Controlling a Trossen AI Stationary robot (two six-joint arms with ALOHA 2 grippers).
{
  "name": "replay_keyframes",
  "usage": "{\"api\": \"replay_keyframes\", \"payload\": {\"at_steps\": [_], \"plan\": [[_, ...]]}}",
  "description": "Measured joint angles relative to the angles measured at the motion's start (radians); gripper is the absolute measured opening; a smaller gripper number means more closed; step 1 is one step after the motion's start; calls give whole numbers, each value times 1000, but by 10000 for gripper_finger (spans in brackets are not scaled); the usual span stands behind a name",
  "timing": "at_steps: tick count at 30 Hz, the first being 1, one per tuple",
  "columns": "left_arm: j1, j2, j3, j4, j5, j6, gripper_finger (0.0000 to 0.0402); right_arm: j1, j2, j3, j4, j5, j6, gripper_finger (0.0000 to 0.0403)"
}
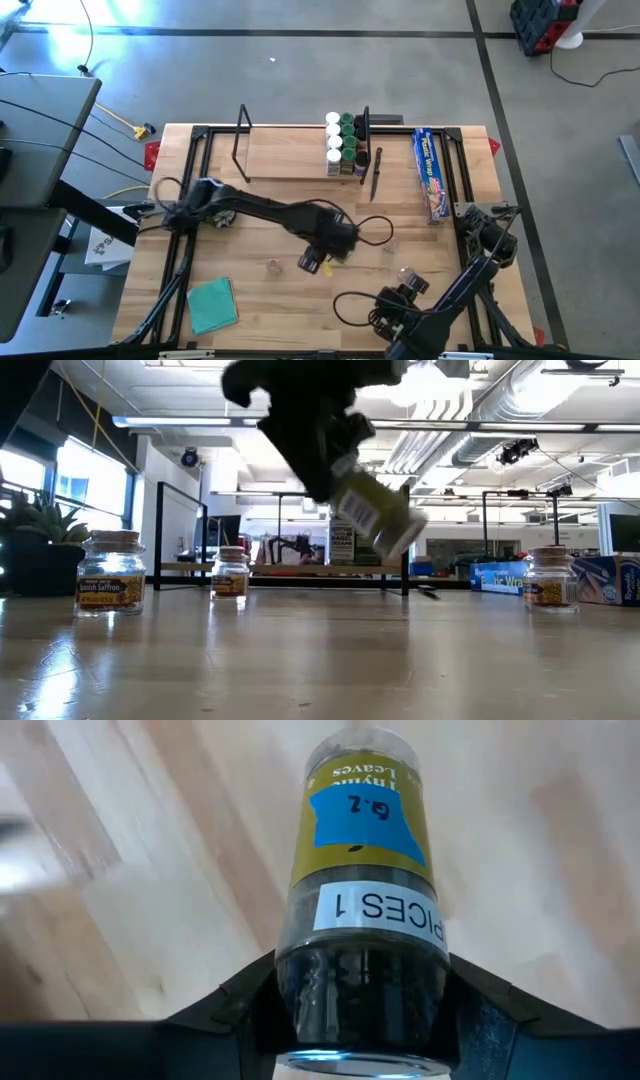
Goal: Shelf spices
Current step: Adjust the black seasoning bottles on the shelf
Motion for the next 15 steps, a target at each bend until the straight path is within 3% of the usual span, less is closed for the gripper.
{"api": "replay_keyframes", "payload": {"at_steps": [5,8,15], "plan": [[22,179,223,-228,-80,-8,197,3,0,0,3,-13,1,151],[23,252,316,-285,-149,4,222,3,0,0,4,-20,1,151],[22,283,414,-281,-101,46,280,13,1,-1,10,-23,13,151]]}}
